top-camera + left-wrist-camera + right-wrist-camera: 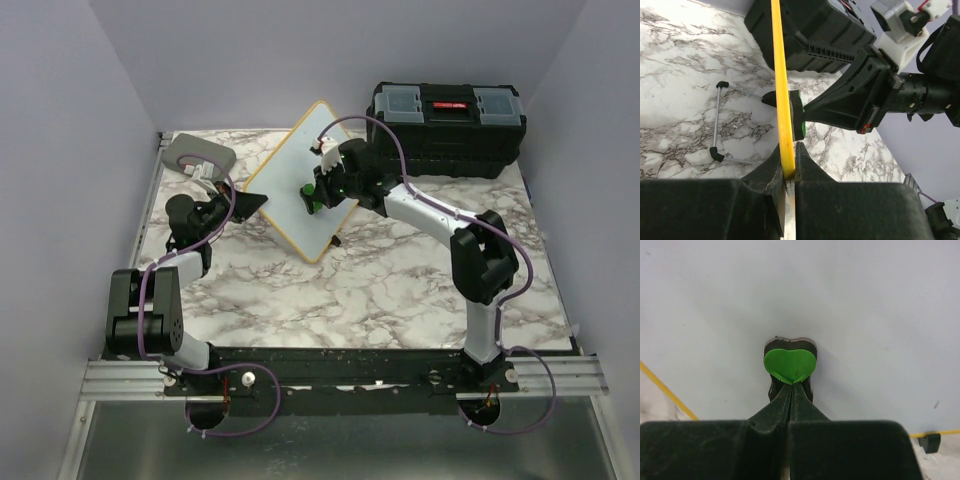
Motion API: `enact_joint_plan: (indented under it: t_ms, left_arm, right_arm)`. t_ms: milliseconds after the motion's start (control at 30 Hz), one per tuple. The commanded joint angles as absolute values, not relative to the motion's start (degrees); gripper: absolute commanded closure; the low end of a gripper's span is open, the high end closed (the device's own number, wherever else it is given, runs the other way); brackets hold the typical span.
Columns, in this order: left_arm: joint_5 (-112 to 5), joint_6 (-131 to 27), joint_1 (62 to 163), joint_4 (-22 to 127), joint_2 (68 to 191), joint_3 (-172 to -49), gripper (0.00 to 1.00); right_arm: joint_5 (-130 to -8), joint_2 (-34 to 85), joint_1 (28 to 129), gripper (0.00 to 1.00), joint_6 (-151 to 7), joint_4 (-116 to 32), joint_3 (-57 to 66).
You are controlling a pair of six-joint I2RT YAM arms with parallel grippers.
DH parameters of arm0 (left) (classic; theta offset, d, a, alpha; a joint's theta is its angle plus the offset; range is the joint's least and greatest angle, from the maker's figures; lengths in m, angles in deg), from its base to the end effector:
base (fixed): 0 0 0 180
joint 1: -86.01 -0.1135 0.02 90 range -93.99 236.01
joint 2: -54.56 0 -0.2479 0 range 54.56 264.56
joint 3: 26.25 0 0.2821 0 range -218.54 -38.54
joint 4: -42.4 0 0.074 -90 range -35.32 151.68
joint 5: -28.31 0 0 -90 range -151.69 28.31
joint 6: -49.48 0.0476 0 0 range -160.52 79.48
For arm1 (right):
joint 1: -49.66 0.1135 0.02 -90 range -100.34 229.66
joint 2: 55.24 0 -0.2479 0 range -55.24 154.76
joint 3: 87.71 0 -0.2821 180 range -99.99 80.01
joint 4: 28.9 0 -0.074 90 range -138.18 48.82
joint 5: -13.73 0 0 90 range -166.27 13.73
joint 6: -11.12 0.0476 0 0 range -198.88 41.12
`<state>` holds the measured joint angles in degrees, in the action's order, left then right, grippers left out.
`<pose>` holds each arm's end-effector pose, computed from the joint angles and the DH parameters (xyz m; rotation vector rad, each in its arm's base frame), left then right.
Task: Erase the whiteboard
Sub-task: Erase the whiteboard at the whiteboard stand, then place the whiteboard eraser at the center of the board.
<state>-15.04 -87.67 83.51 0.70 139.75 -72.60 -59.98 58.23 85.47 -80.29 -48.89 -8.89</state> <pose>0.3267 -0.0204 0.1889 -0.0129 1.6719 -1.2155 0.3941 0.3008 0.2169 -0.8560 2.0050 0.6513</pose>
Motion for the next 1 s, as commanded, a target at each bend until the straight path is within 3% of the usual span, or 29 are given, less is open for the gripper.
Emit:
enact_joint_plan:
  t_ms: [0,267,967]
  left_arm:
    - [-7.2,-87.6,85.5,-1.8,139.2,-72.6,1.00]
    - [-7.1,-88.0,85.5,-2.5,139.3,-72.5,1.00]
    - [-7.6,-88.3,85.2,-2.0,138.8,-72.2,1.00]
  right_arm:
    - [-55.6,57.9,87.3,0.99,-75.7,-48.7,-12.7]
    - [-62.2,51.7,86.1,0.99,-78.3,-48.1,-13.7]
    - [-57.4,30.6,80.0,0.99,-89.5,-60.4,1.3]
